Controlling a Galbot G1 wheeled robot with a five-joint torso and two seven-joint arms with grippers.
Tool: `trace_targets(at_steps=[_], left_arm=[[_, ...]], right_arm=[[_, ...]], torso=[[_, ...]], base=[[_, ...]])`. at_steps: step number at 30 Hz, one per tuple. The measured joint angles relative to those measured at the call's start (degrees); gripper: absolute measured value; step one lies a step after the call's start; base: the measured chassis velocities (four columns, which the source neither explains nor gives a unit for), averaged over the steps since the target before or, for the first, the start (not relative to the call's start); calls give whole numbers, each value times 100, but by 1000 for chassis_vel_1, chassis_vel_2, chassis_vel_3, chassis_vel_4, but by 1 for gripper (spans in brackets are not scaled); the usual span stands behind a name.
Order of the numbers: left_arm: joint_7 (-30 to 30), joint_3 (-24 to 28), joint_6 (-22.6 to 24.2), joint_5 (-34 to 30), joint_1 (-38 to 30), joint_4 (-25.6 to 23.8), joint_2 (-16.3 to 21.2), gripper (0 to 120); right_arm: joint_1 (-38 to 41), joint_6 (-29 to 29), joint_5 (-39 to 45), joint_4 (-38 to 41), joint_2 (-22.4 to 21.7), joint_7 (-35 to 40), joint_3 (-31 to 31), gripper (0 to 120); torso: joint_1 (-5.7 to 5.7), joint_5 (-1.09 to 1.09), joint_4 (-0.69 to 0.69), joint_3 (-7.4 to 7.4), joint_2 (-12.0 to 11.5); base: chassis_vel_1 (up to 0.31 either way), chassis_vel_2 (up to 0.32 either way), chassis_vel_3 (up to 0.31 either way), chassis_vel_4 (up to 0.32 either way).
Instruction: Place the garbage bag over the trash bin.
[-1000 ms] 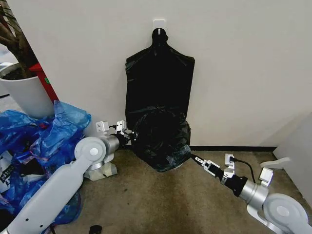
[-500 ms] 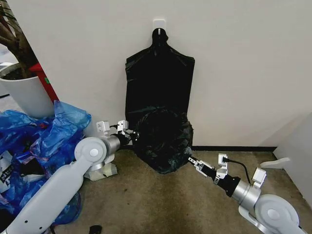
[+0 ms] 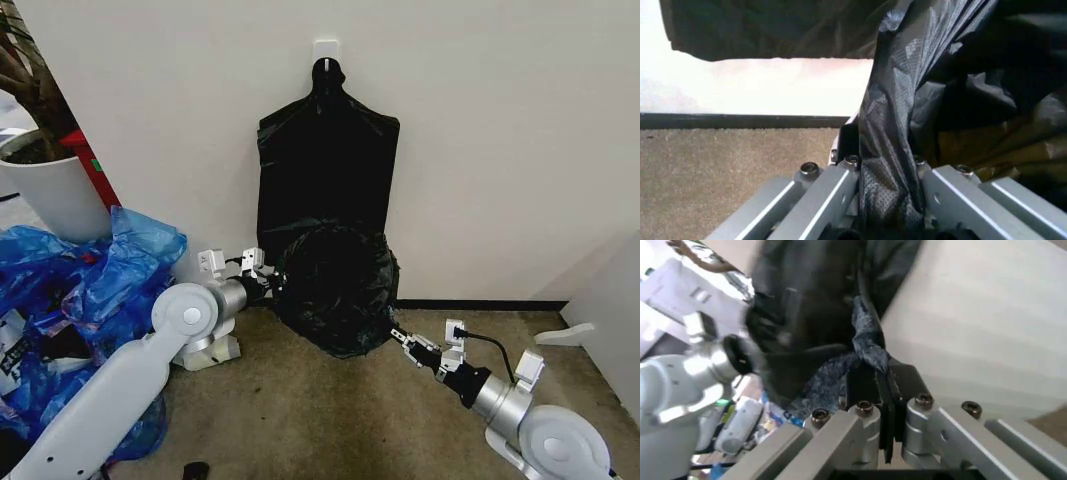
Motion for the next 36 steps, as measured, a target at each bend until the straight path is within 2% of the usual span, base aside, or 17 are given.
trace_targets(at_steps=[11,19,27,30,36], left_arm=[[-265,-61,146,-428,133,-594,185,1],[-519,-43,226,-643,113,-630,203,1],[-602,44,226,-767,-1,-597,123,1],[-607,69,218,-726,-22,-544,95,1],[-670,86,194,-492,-108,-305,29,1]], right_arm=[[-231,65,-656,-721,108,-201,18,0],[-137,201,-970,-1198,171,-343,-30,0],[-286,320,-1248,-1230,179,-461,42,0],[-425,375,-1484,-1138,172,-592,106,7],[-963,578,-2067,-803,128,-855,263,31]], torso=[[0,1,0,0,0],[0,1,1,0,0],[0,1,0,0,0],[0,0,0,0,0],[0,0,0,0,0]], base=[[0,0,0,0],[0,0,0,0],[0,0,0,0],[0,0,0,0],[0,0,0,0]])
